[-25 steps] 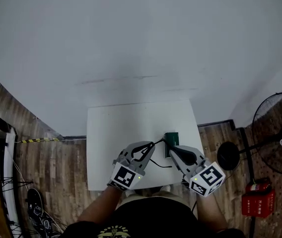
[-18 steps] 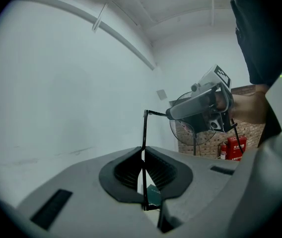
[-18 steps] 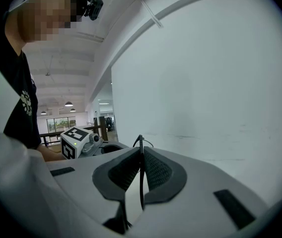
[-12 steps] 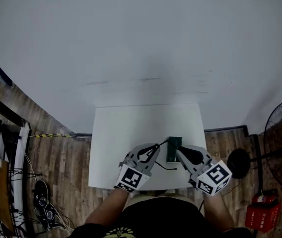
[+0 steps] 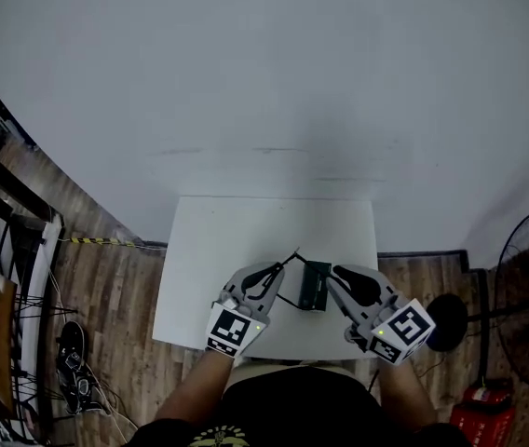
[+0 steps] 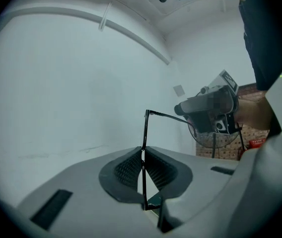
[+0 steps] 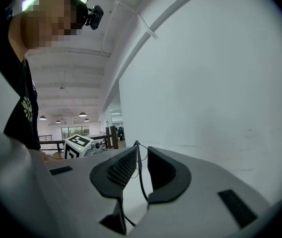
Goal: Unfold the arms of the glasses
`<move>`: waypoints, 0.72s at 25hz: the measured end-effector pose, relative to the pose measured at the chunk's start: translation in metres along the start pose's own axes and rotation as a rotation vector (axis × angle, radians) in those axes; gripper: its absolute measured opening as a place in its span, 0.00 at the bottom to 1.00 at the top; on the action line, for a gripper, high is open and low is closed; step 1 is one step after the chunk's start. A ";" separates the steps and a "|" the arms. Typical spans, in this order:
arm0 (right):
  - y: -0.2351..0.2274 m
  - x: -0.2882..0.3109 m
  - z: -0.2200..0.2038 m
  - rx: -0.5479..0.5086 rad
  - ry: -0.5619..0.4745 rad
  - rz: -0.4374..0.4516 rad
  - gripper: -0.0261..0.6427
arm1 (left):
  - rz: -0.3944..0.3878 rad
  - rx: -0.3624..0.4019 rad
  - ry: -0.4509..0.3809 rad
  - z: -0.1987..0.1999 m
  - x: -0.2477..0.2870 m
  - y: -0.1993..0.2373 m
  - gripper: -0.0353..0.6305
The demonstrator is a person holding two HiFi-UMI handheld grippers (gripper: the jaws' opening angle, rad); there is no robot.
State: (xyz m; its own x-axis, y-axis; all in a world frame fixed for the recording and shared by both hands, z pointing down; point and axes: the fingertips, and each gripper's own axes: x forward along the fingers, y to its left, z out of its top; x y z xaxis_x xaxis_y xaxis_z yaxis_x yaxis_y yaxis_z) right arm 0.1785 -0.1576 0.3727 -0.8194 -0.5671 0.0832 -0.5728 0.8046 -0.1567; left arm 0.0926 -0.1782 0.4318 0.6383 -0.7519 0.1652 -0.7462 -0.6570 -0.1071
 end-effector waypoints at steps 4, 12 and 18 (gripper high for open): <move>-0.017 -0.018 0.018 -0.037 -0.087 -0.033 0.13 | 0.090 -0.073 -0.062 0.015 -0.009 0.017 0.09; -0.046 -0.060 0.048 -0.114 -0.225 -0.148 0.04 | 0.269 -0.071 -0.153 0.047 -0.044 0.038 0.09; -0.064 -0.082 0.049 -0.147 -0.261 -0.216 0.04 | 0.344 -0.048 -0.180 0.060 -0.067 0.041 0.09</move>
State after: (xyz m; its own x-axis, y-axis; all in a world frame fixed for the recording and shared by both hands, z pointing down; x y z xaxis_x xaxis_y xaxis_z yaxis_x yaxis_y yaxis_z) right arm 0.2835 -0.1707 0.3275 -0.6569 -0.7372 -0.1581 -0.7446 0.6673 -0.0180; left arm 0.0307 -0.1582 0.3573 0.3687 -0.9283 -0.0474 -0.9278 -0.3645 -0.0792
